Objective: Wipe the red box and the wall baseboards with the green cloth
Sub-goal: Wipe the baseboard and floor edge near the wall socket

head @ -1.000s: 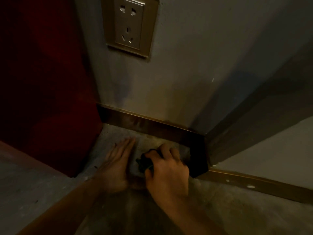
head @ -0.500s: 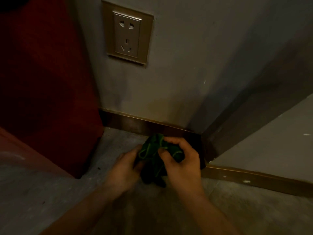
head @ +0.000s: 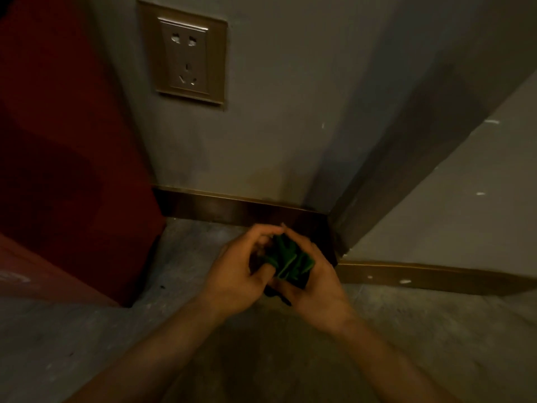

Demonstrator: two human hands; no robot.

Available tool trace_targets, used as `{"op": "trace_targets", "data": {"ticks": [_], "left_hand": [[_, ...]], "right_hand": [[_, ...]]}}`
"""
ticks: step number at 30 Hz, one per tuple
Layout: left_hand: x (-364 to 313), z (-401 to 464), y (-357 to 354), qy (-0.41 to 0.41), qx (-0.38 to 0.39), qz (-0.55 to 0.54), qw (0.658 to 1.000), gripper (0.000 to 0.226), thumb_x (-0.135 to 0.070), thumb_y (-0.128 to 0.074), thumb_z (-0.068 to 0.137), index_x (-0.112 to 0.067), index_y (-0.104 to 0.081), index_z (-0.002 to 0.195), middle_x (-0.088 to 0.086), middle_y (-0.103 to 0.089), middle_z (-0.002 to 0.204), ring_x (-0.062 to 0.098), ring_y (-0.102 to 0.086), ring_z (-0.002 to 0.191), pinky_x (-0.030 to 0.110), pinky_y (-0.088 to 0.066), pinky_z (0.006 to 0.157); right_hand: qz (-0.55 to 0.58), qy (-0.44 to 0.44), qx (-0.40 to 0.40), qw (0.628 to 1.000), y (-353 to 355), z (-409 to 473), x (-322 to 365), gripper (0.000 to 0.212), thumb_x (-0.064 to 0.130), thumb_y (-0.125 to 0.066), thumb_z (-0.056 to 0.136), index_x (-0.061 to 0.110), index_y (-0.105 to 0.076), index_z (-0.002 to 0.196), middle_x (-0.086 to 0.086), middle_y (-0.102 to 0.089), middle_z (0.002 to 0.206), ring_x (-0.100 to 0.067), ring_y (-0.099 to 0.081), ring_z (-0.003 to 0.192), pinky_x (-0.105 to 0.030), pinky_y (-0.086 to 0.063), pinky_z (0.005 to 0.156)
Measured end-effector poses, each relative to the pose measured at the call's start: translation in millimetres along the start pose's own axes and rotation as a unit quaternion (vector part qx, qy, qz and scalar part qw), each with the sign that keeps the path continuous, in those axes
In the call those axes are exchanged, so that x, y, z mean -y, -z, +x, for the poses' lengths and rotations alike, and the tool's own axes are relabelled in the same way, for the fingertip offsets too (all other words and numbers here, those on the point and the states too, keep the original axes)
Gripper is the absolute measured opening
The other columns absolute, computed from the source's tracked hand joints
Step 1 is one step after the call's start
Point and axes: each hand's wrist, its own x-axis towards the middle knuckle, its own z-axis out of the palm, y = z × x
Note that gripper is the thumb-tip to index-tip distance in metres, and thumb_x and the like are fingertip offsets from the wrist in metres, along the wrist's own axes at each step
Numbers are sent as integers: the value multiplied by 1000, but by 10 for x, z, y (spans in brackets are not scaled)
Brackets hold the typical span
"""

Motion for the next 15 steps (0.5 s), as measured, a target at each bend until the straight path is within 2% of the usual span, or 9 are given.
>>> {"op": "trace_targets", "data": {"ticks": [3,5,6,7,9,10,12,13,15], "left_hand": [[-72,27,-148,-7,34,-1,999,58,-10,-58,72,-36,-53,124,-14,-65,109,9,-66,104,35,-59,83],[-109,28,-270,-19,57,13,998,60,-14,-60,73,-39,-50,126,-20,-63,111,4,-63,107,29,-57,87],[-116,20,-330,-27,63,23,997,60,-16,-61,73,-41,-48,127,-22,-61,113,0,-61,109,25,-54,88],[-112,13,-390,-35,70,31,996,61,-18,-62,74,-41,-47,129,-24,-60,115,-2,-58,110,22,-53,90],[-78,4,-479,-50,85,56,994,59,-28,-63,78,-40,-43,133,-23,-57,121,-4,-54,115,20,-49,93],[-51,0,-511,-59,90,79,991,59,-35,-61,80,-41,-41,134,-22,-54,125,-5,-51,117,19,-47,93],[23,-5,-571,-74,92,135,984,60,-50,-58,83,-43,-35,138,-19,-48,132,-6,-47,118,16,-44,91],[54,-13,-604,-75,93,161,980,62,-57,-56,84,-44,-32,139,-18,-44,135,-6,-45,118,16,-42,90],[79,-35,-664,-76,100,206,970,67,-71,-49,84,-46,-26,142,-15,-38,142,2,-41,123,23,-42,94]], "right_hand": [[48,-8,-28,998,130,-103,-38,65,0,-82,68,32,-60,121,5,-70,108,-17,-70,99,-42,-60,79],[63,-23,-43,997,266,-185,-63,56,-4,-77,72,27,-62,116,-2,-72,92,-20,-73,75,-35,-58,57],[60,-28,-49,997,339,-226,-88,51,-2,-76,75,26,-62,115,-2,-71,91,-18,-72,72,-31,-56,56],[36,-25,-59,997,411,-261,-125,47,1,-76,76,26,-62,114,0,-71,94,-16,-72,77,-30,-56,61],[7,-26,-66,997,534,-338,-195,41,4,-76,78,25,-63,111,1,-70,97,-17,-71,87,-34,-57,71],[12,-36,-68,997,580,-374,-216,40,4,-76,78,25,-63,109,-1,-70,95,-20,-71,85,-36,-56,69],[3,-51,-64,997,675,-436,-251,39,4,-76,78,26,-63,108,-3,-70,90,-20,-70,77,-31,-51,65],[-12,-55,-62,997,728,-467,-264,40,5,-77,78,28,-63,108,-1,-70,91,-18,-70,77,-30,-51,65],[-38,-52,-70,996,850,-535,-266,42,5,-79,77,29,-63,108,2,-71,95,-15,-70,85,-34,-56,70]]}}
